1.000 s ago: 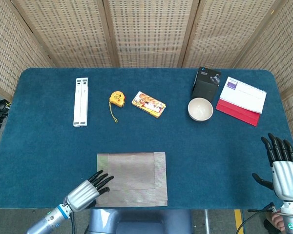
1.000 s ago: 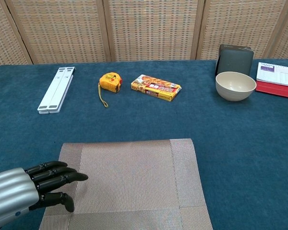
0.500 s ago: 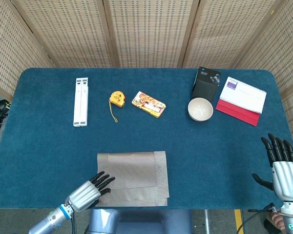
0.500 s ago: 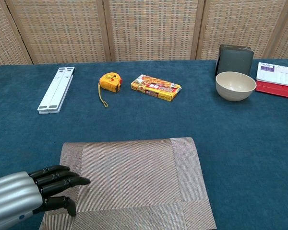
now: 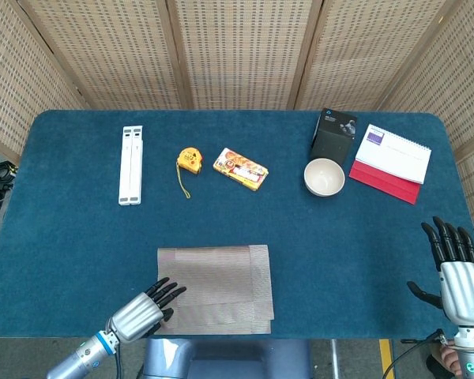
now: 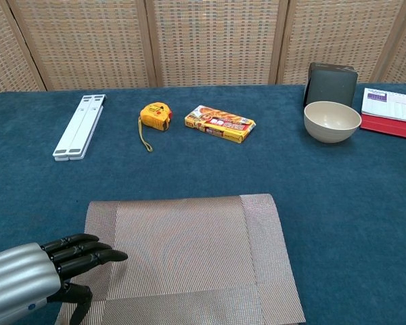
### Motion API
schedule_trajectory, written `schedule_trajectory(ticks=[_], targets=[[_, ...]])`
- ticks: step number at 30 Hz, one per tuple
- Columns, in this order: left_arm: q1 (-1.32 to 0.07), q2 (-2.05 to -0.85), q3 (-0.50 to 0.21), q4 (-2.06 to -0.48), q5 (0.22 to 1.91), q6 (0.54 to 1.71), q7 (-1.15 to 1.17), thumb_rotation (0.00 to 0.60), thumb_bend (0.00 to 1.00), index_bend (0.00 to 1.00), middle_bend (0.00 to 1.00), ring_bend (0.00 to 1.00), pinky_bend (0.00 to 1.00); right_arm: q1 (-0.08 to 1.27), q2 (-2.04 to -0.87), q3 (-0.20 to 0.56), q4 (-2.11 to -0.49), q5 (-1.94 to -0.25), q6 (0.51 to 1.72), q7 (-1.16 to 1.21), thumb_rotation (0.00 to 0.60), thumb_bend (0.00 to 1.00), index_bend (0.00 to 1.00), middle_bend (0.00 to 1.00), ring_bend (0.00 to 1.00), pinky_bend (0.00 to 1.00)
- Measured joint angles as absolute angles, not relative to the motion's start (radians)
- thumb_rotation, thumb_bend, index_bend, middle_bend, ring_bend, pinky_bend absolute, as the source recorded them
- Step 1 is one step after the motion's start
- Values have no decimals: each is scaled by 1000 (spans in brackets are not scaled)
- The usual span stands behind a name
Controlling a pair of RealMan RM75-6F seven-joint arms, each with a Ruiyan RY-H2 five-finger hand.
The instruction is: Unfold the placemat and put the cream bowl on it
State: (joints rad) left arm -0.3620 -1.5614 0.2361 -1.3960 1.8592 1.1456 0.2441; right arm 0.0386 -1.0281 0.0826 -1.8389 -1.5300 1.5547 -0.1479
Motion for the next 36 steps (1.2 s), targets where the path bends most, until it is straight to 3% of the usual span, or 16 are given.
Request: schedule_trajectory(ticks=[11,20,29,36], targets=[[-366,-1566,235,-1402,1845,1139,249,600,552,545,0,0,0,39,-1027,82,-1840,-1532,1554,-145,600,0,51,0,0,0],[-378,-1557,228,-1437,1817,1132,171,600,551,643,0,0,0,40,-1028,81,-1839,-1534,1554,-139,600,0,50,0,0,0],[-434,-1529,147,-1530,1717,1082,51,600,551,695,0,0,0,42,-1035,82,-1836,-1526,1548,-156,600,0,50,0,0,0],[-516,-1495,2,-1618,1559,994,-35,600,551,707,0,0,0,50,-1047,88,-1827,-1501,1532,-177,600,0,50,0,0,0]])
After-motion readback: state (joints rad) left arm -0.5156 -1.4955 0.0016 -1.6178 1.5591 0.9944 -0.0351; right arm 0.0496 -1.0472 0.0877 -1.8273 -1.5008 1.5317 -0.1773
